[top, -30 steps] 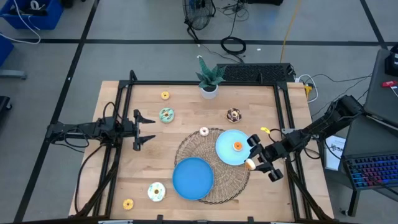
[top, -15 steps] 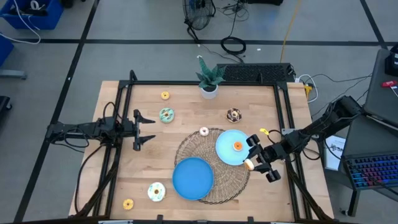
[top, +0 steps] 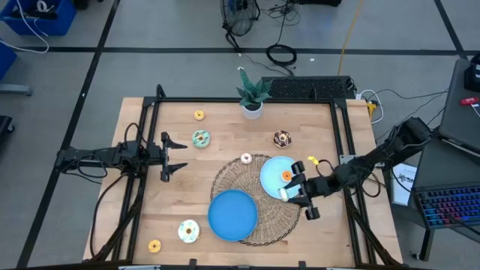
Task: Pick & Place donuts
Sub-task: Put the small green donut on the light blue plate
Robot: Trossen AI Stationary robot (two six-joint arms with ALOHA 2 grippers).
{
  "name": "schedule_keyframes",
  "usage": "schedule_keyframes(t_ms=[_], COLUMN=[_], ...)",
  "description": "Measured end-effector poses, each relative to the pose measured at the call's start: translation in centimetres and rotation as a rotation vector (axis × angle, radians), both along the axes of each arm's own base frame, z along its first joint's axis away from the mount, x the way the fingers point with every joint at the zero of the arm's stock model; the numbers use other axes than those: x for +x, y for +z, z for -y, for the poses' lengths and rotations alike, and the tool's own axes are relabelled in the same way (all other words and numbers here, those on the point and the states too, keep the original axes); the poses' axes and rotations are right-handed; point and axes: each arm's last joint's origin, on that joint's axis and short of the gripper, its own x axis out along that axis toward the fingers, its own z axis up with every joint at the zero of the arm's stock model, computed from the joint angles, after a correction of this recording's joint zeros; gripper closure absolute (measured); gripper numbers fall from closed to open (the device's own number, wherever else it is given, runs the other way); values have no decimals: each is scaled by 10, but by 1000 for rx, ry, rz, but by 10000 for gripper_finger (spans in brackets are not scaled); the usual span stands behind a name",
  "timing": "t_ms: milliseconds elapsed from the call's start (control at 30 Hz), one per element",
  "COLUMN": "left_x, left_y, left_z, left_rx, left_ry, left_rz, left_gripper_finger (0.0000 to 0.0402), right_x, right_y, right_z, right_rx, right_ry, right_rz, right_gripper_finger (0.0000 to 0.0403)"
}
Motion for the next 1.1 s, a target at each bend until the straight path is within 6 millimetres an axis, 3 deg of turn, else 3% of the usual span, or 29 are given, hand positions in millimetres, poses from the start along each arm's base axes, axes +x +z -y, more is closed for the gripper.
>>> schedule_keyframes(t_ms=[233,500,667,1100], left_x=[0,0,0,0], left_y=[0,0,0,0], left_z=[0,0,0,0], left_rx=[0,0,0,0], left_ry=[0,0,0,0], left_rz=[0,-1,-1,0], left_gripper_finger=[96,96,96,96], right_x=[29,51,57,58], right_y=[-2,-10,-15,-29], right_z=[-11,-11,-4,12], right_rx=[-79,-173,-199,-231], right_ry=[-151,-289,-399,-457], right_rz=[-179,-323,-443,-616], right_gripper_finger=[266,266,266,266])
